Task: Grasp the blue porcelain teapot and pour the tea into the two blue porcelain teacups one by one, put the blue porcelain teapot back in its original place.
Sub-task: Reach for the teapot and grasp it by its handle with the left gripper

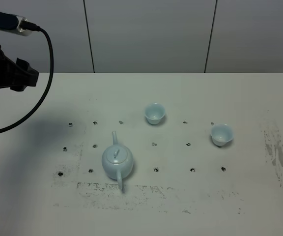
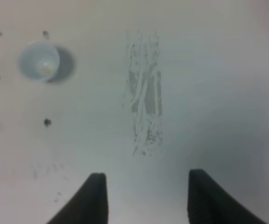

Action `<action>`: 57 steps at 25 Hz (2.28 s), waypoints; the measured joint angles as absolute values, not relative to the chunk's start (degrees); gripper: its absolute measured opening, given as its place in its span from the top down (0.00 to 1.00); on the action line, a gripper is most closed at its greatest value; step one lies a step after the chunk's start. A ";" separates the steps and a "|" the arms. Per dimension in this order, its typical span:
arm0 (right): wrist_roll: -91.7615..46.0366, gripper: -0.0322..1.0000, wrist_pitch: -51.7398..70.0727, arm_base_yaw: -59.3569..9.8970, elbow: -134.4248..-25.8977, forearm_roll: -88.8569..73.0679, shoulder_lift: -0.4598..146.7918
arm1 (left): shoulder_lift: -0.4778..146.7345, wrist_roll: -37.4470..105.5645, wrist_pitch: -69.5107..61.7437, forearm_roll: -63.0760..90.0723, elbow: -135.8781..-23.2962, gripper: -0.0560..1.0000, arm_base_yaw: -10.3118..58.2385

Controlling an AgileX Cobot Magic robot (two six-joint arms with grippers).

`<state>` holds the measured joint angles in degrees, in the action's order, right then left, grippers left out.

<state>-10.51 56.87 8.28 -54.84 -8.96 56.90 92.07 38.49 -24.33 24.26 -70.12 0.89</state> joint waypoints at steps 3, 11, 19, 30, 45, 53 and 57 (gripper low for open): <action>-10.51 0.58 57.83 8.28 -50.03 -10.37 50.37 | 92.07 38.49 -24.95 24.27 -70.12 0.33 0.89; -9.59 0.58 61.31 8.28 -40.22 -11.12 28.46 | 92.07 38.49 -24.95 25.64 -70.12 0.33 0.89; -7.06 0.58 62.34 8.28 -32.74 -7.32 10.75 | 92.07 38.49 -24.90 26.08 -70.12 0.33 0.95; -4.52 0.58 64.11 8.28 -30.00 -6.58 -0.27 | 92.07 38.49 -25.46 26.04 -70.12 0.33 4.12; -4.33 0.59 64.11 8.28 -30.00 -6.58 -0.35 | 91.70 31.68 -38.19 19.82 -71.44 0.39 6.73; -4.33 0.59 64.11 8.28 -30.00 -6.58 -0.35 | 90.47 19.55 -39.05 4.56 -72.00 0.50 23.05; -4.33 0.59 64.11 8.28 -30.00 -6.58 -0.35 | 90.47 10.49 -40.52 -4.23 -72.00 0.50 31.76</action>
<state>-4.33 64.11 8.28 -30.00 -6.58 -0.35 90.47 10.49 -40.52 -4.23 -72.00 31.76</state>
